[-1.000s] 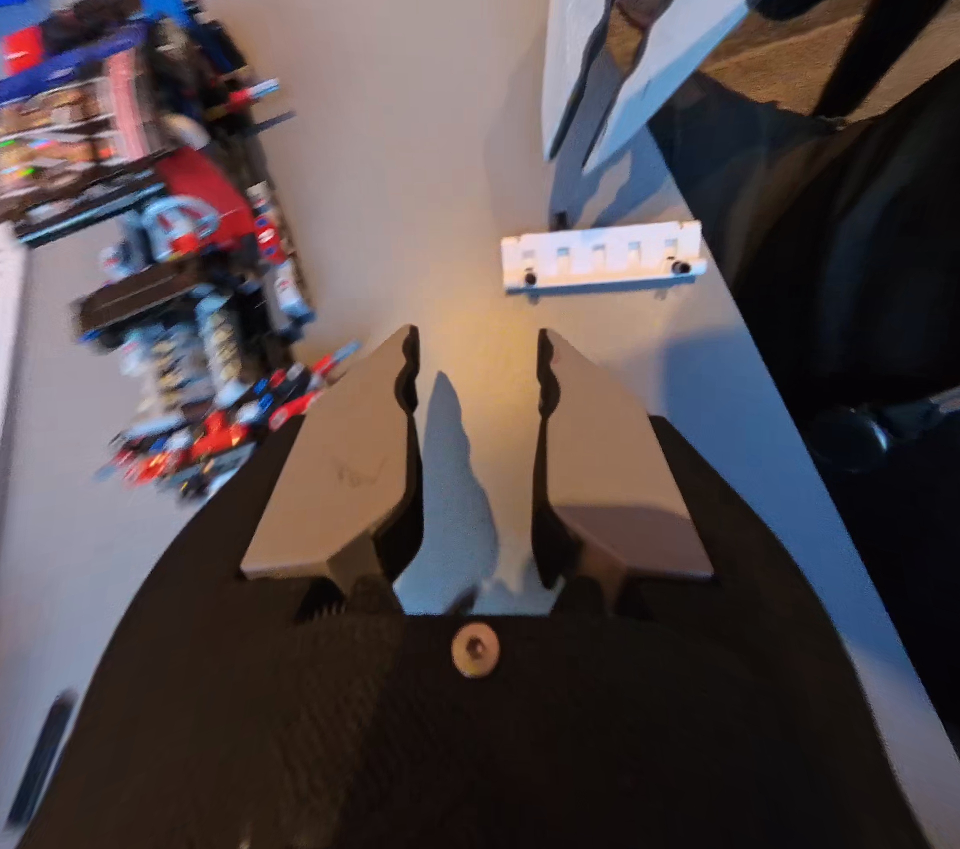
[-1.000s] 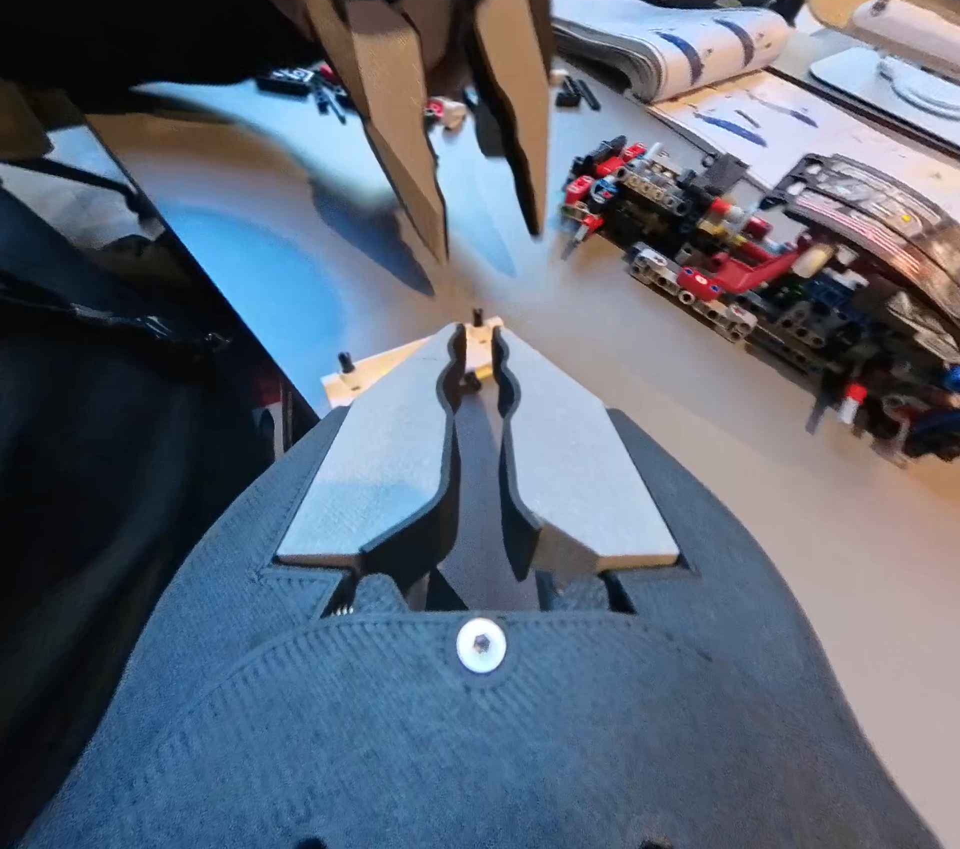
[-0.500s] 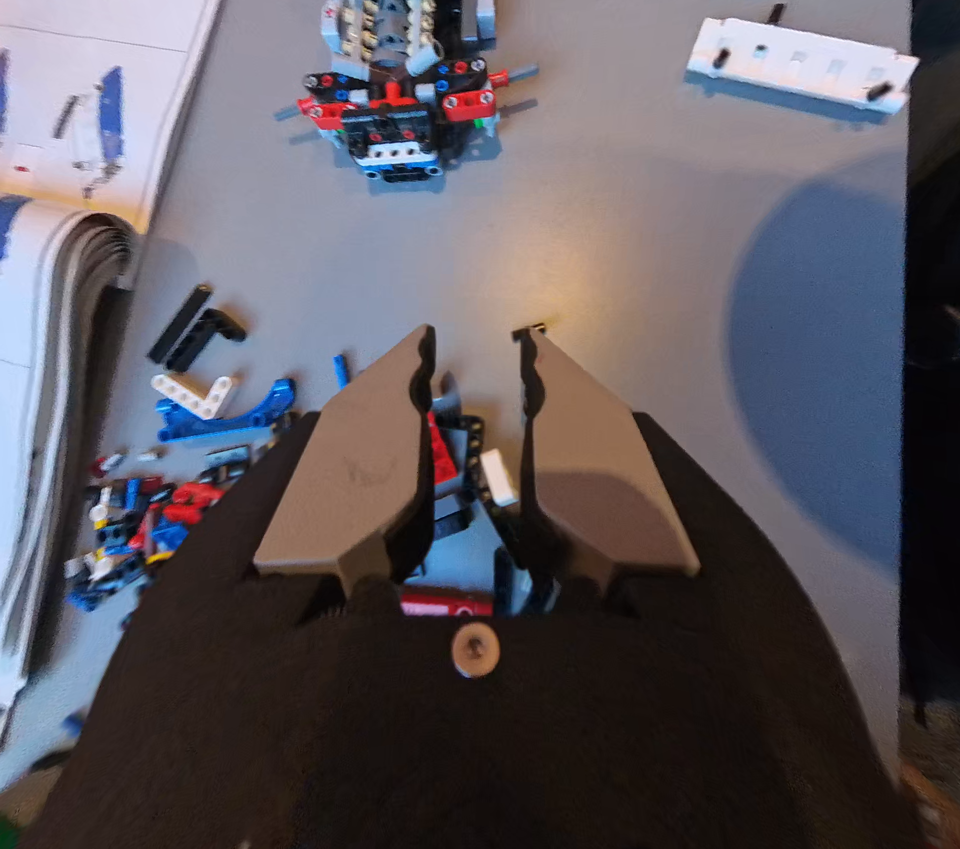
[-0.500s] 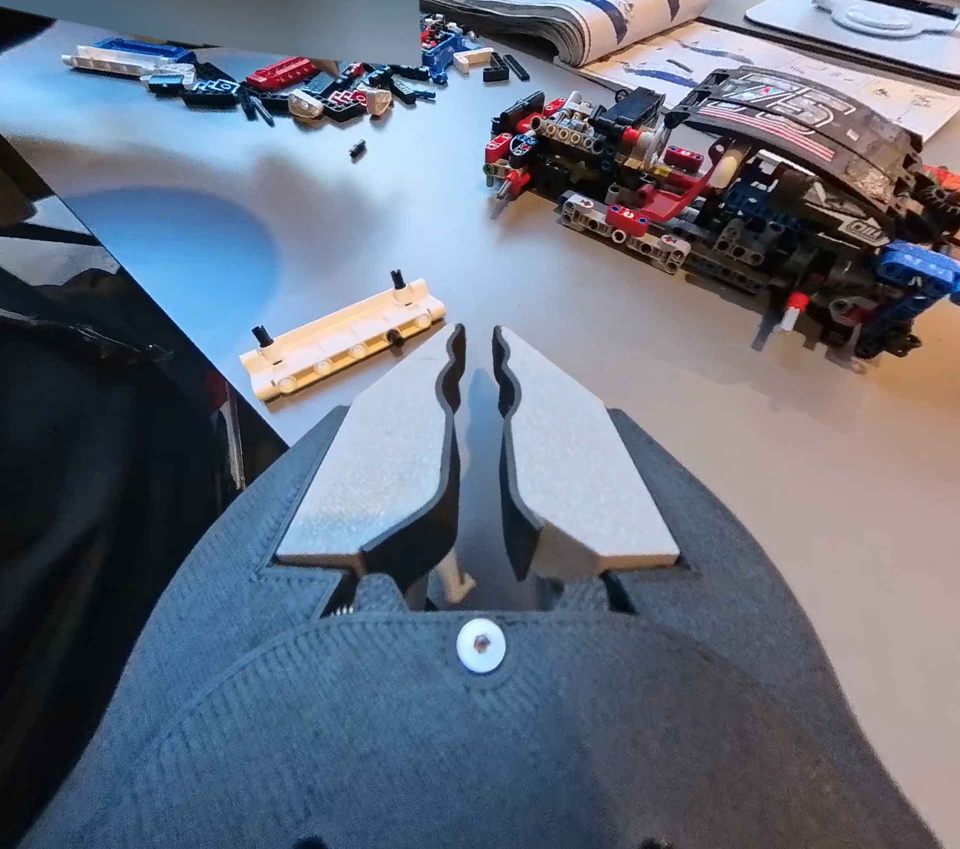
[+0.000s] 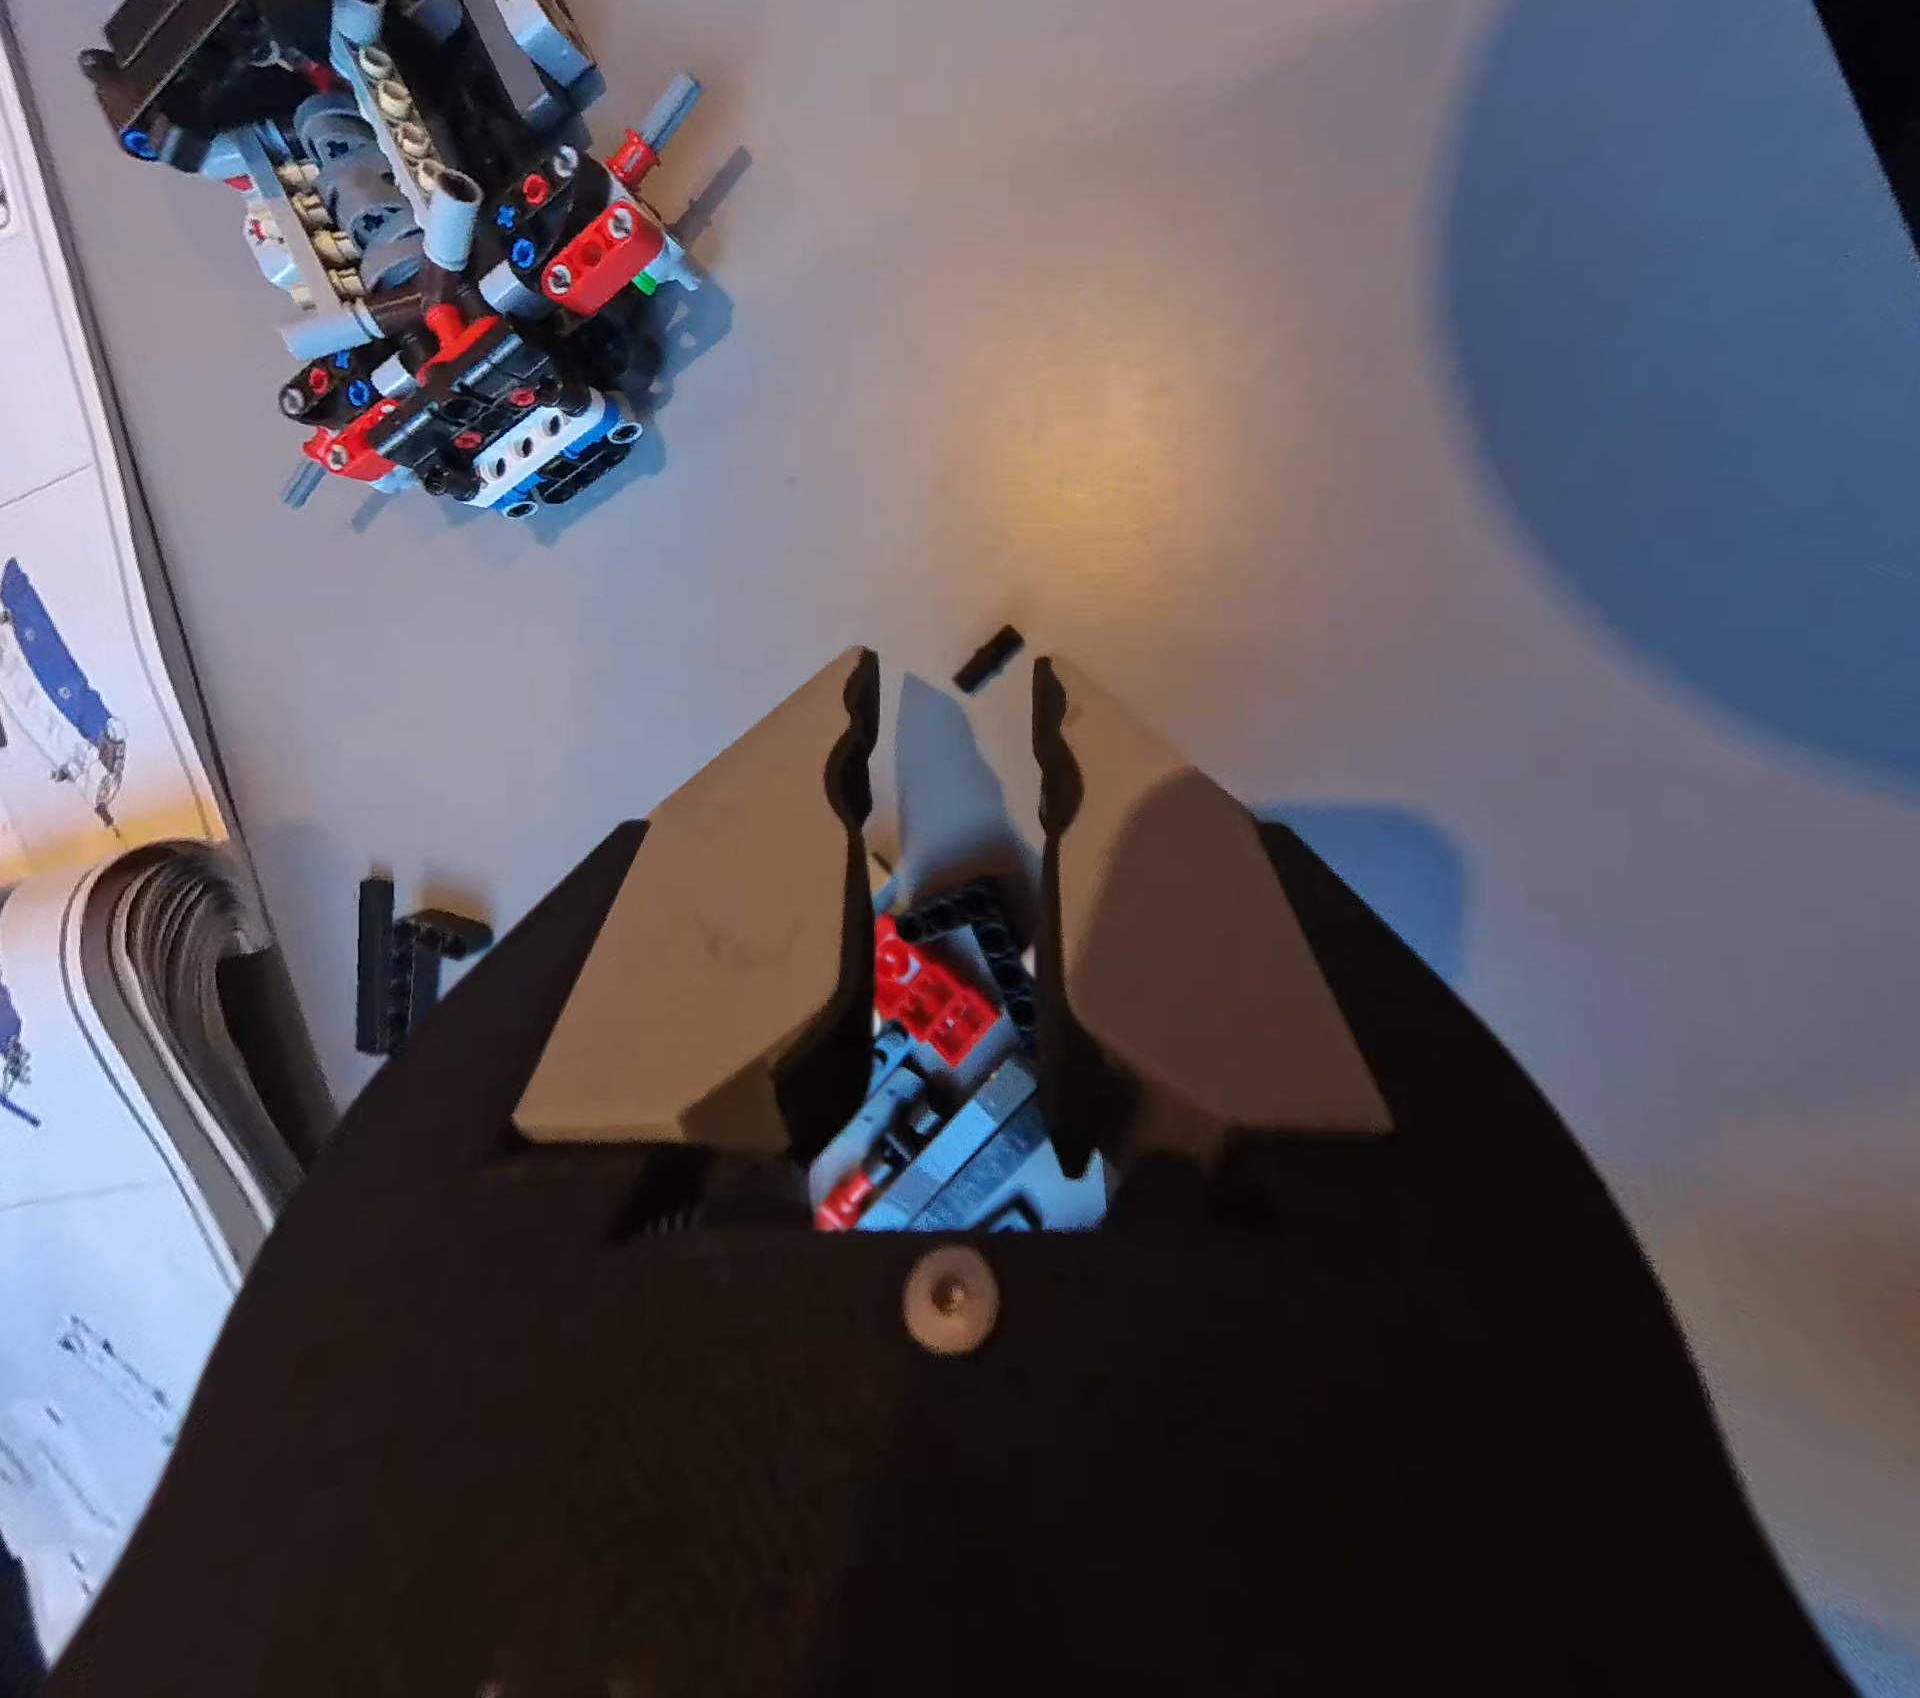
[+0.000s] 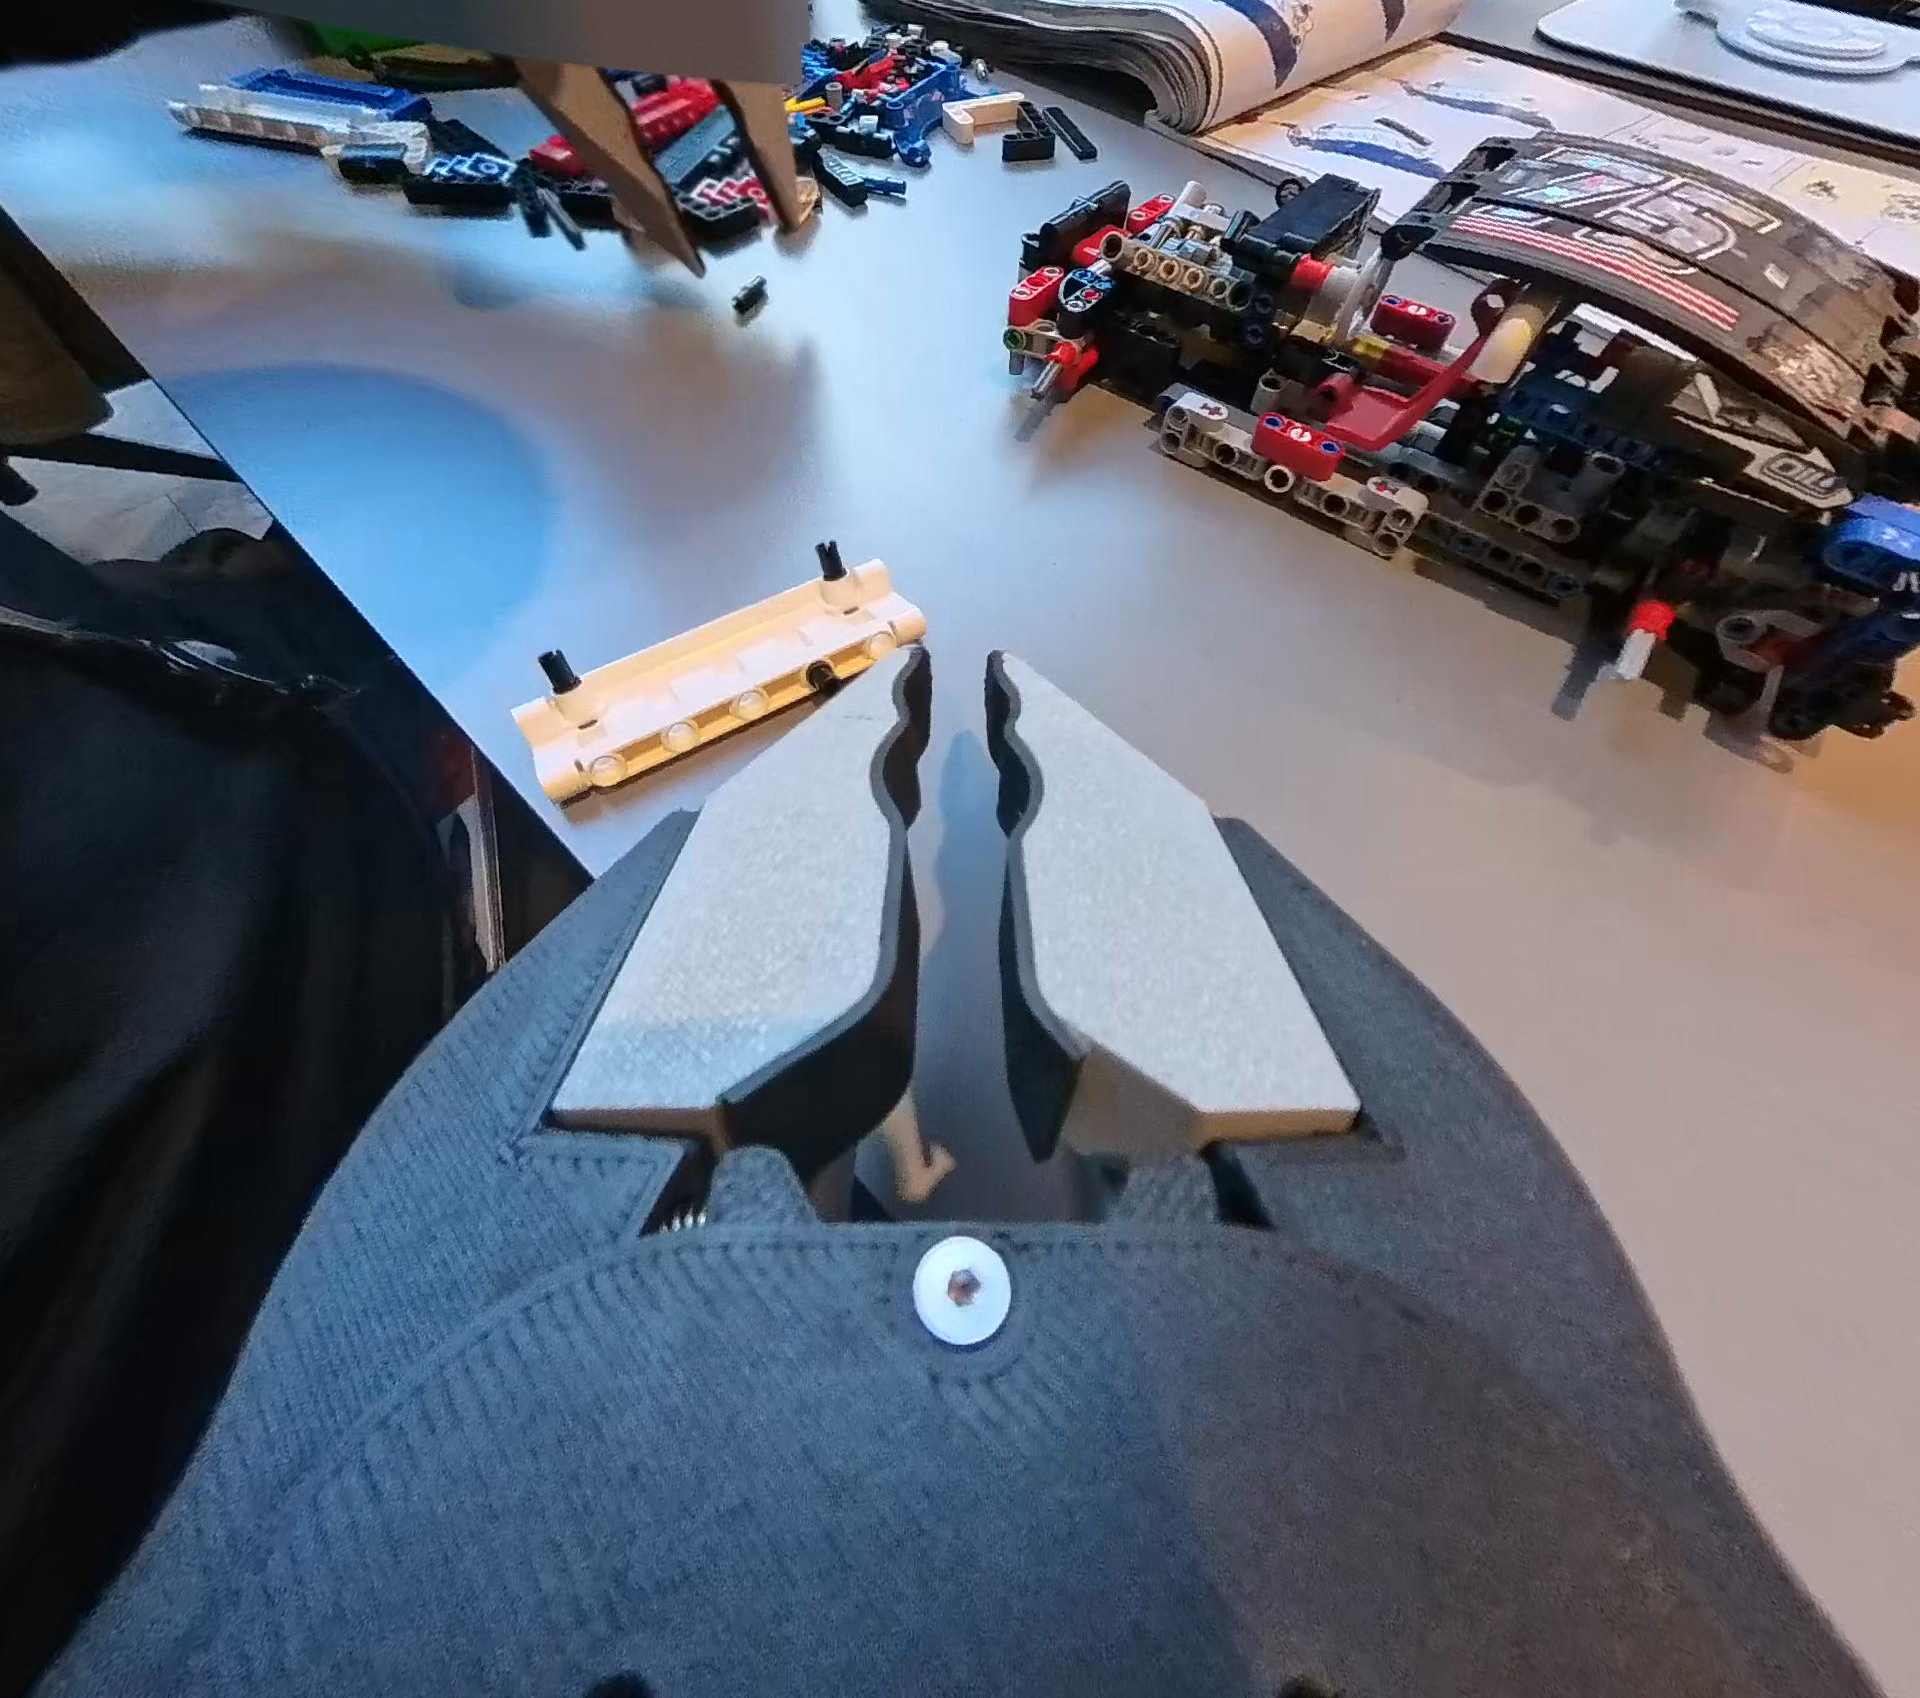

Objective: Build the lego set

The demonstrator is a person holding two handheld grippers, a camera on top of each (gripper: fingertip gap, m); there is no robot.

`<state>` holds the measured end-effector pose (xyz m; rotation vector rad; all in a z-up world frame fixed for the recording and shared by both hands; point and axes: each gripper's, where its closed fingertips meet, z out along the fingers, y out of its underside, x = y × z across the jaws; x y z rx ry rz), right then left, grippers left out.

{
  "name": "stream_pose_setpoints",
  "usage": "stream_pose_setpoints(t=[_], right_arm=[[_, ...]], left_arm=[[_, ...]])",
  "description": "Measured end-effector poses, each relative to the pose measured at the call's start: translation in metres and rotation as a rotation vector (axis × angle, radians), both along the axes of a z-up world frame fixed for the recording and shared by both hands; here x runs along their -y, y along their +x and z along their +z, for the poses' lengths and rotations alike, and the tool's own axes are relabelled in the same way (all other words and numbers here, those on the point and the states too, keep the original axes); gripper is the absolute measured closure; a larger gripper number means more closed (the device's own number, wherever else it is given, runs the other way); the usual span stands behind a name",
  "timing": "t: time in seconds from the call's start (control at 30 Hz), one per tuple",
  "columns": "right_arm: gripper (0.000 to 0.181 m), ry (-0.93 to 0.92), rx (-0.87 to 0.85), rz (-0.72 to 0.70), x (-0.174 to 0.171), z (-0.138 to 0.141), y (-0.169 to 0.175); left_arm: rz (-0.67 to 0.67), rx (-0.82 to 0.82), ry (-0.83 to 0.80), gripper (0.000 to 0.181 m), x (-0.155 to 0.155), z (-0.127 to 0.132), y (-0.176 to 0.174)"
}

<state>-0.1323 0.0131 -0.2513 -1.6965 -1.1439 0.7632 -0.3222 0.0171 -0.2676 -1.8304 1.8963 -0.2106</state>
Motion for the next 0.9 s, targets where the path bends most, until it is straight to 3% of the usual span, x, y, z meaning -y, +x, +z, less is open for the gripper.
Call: stream_pose_setpoints(t=[0.13, 0.23, 0.6, 0.9], right_arm=[[0.173, 0.0, -0.001, -0.001, 0.0, 0.0, 0.0], [0.174, -0.004, -0.004, -0.002, 0.0, 0.0, 0.001], [0.174, -0.019, -0.035, -0.01, -0.002, 0.004, 0.001], [0.178, -0.009, -0.082, 0.002, 0.0, 0.014, -0.004]], left_arm=[[-0.092, -0.047, -0.051, 0.157, 0.005, -0.011, 0.0], [-0.106, -0.029, -0.095, 0.176, 0.011, -0.013, 0.003], [0.144, 0.092, -0.083, 0.179, 0.002, -0.013, 0.017], [0.164, 0.161, -0.038, 0.179, 0.007, -0.013, 0.059]])
